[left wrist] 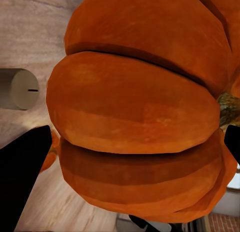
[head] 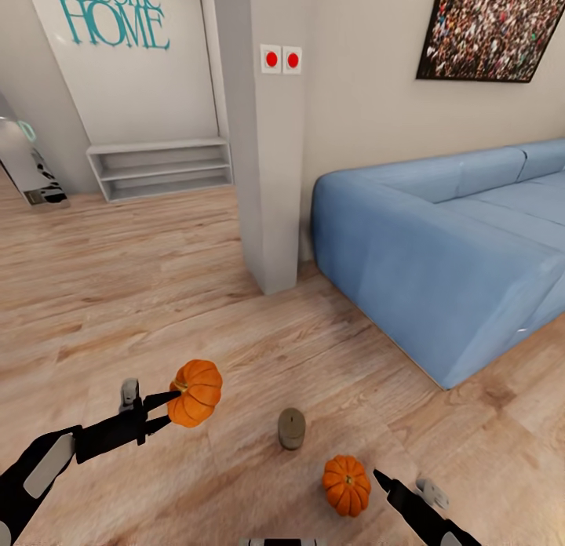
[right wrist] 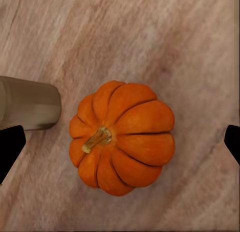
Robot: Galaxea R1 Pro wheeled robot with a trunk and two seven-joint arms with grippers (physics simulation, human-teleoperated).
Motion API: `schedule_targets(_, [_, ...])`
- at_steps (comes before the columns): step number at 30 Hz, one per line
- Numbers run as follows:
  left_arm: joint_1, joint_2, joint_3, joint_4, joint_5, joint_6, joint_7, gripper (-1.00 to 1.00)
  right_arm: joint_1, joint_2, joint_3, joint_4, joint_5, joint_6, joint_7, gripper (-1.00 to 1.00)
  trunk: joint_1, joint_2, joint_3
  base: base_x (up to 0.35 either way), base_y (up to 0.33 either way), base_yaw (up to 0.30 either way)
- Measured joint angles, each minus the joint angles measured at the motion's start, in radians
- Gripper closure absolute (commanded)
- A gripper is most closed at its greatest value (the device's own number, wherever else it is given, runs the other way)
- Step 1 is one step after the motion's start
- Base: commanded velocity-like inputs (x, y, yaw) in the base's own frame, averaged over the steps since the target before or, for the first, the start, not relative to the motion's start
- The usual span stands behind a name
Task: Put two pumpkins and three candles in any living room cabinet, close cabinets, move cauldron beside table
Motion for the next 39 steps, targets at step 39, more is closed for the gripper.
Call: schedule_targets(39, [0.0, -0.001, 0.0, 0.0, -0.006, 0.001, 0.001, 1.0, 0.0, 0.002, 0.001, -0.003, 0.004, -0.003, 0.009, -1.0, 0.007, -0.004, -0.058, 0.041, 0.012, 0.0])
